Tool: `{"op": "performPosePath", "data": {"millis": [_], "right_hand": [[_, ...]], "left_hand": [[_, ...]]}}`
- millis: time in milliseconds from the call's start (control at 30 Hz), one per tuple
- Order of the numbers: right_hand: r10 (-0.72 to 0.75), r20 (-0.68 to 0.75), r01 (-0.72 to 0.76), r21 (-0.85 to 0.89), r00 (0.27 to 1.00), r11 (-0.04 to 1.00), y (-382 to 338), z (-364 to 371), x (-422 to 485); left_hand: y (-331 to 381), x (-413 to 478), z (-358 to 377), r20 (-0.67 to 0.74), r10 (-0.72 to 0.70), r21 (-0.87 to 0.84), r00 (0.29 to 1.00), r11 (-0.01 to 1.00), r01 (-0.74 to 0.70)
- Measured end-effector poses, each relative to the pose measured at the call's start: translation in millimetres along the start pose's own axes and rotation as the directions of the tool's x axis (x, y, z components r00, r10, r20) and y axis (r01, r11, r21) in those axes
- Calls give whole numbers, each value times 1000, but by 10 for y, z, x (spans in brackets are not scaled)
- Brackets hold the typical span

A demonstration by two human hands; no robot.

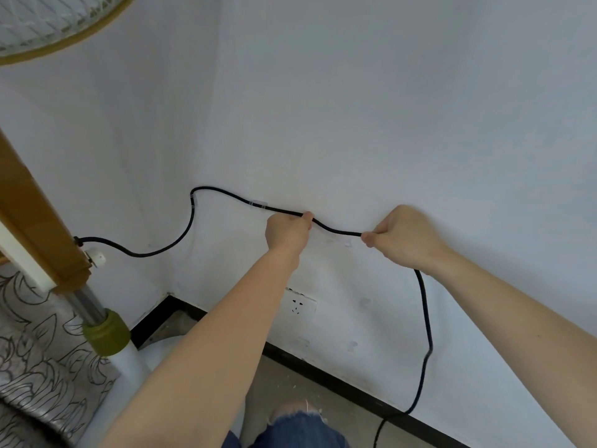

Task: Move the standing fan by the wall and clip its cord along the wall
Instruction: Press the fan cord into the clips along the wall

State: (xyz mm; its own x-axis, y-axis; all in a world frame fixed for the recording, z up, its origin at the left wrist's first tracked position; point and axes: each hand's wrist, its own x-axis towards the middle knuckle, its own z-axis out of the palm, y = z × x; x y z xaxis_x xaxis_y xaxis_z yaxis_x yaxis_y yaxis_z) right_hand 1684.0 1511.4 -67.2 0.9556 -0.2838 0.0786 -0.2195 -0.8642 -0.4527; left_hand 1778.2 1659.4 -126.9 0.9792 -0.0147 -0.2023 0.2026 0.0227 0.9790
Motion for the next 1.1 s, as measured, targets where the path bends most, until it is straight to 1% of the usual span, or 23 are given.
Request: {"op": "performPosePath", "data": {"millis": [67,167,267,367,433,500,533,600,767,1000,1100], "right_hand": [[-41,-47,38,-74,998,997,-46,57,-15],[-50,-81,41,-110,995,993,-55,127,-31],[-58,-60,51,-117,996,992,-53,183,-69],[-49,17,50,-54,999,997,13,199,-100],[-35,56,32,48,998,998,80,165,-123],[-9,63,1,127,998,992,114,110,-152],[-6,57,-1,130,998,992,126,97,-157],[-32,47,28,83,998,996,97,94,-168],[-102,36,106,-112,994,988,-52,191,-176],[-83,26,86,-266,996,960,-205,193,-158],[-91,28,96,-295,995,951,-246,198,-157]], "left_hand": [[-15,-20,-21,48,4,11,999,1000,-5],[-53,-99,4,171,-38,8,985,999,37],[-116,-129,65,162,-67,-24,984,997,72],[-159,-127,91,128,-73,-23,989,997,77],[-201,-123,89,113,-74,-10,991,997,76],[-237,-128,91,108,-86,-11,990,996,88],[-252,-132,94,104,-92,-15,990,995,94],[-279,-137,92,88,-99,-22,991,995,101],[-344,-149,46,82,-128,-62,988,989,134],[-287,-193,89,119,-179,-31,977,983,183],[-248,-206,107,125,-190,-40,974,980,196]]}}
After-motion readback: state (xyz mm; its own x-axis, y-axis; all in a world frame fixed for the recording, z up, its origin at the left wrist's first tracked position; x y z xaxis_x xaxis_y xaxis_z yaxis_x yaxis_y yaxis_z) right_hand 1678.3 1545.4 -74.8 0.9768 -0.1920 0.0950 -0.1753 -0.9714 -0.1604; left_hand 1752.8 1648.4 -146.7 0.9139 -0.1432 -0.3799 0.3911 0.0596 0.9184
